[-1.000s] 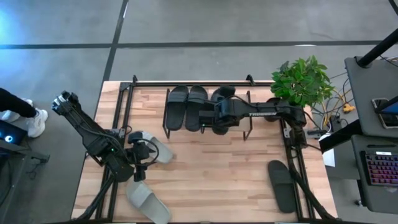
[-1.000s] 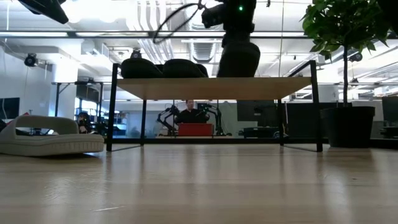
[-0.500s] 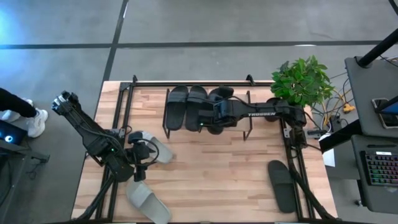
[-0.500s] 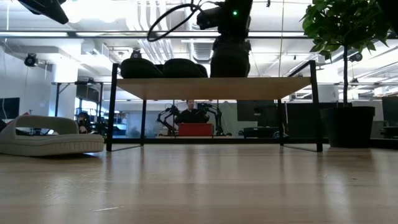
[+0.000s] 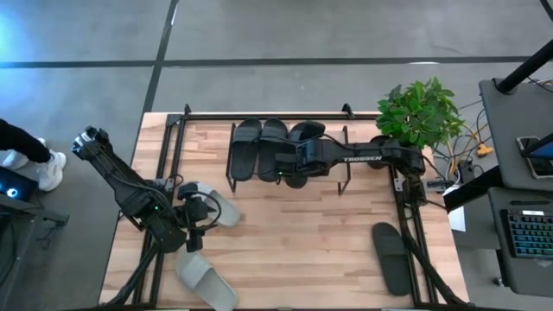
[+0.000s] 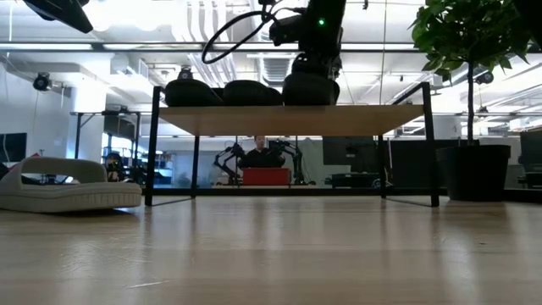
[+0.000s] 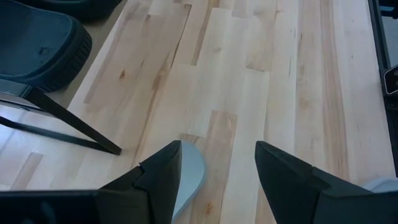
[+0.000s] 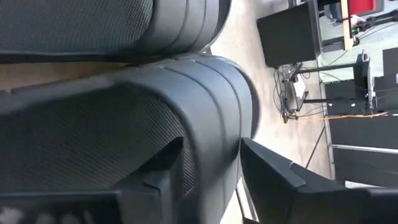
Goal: Pick and place slides into the shelf
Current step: Put the black slipper on the shelf
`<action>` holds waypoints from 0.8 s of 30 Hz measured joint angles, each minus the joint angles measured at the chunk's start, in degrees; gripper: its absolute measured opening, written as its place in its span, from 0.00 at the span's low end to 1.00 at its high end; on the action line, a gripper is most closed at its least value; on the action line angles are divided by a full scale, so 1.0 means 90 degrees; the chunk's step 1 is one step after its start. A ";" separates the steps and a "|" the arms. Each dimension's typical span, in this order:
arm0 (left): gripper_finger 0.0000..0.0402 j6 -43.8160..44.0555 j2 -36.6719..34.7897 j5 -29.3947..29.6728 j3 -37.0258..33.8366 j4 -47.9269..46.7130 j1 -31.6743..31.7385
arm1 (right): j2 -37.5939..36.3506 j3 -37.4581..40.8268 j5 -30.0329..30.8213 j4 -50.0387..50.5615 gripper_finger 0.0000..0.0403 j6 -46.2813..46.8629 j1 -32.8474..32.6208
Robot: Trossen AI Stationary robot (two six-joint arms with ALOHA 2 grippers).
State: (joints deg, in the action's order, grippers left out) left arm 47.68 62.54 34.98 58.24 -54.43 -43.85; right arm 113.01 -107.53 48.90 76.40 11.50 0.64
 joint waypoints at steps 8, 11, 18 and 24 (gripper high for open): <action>0.47 -0.0002 0.0000 0.0000 -0.0002 -0.0002 -0.0001 | 0.0000 -0.0323 0.0015 0.0187 0.44 0.0001 0.0000; 0.47 -0.0002 0.0000 -0.0002 -0.0002 -0.0002 0.0000 | 0.0000 -0.0510 0.0019 0.0320 0.44 0.0015 -0.0029; 0.47 -0.0005 0.0000 -0.0001 -0.0002 -0.0004 0.0000 | -0.0008 -0.0920 0.0047 0.0805 0.44 0.0054 -0.0126; 0.47 -0.0010 0.0000 0.0000 -0.0005 -0.0006 0.0001 | -0.0010 -0.0945 -0.0197 0.0847 0.44 0.0117 -0.0185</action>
State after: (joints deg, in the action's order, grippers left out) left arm 47.59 62.54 34.98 58.19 -54.49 -43.84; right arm 112.92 -116.03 47.13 84.02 12.55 -1.02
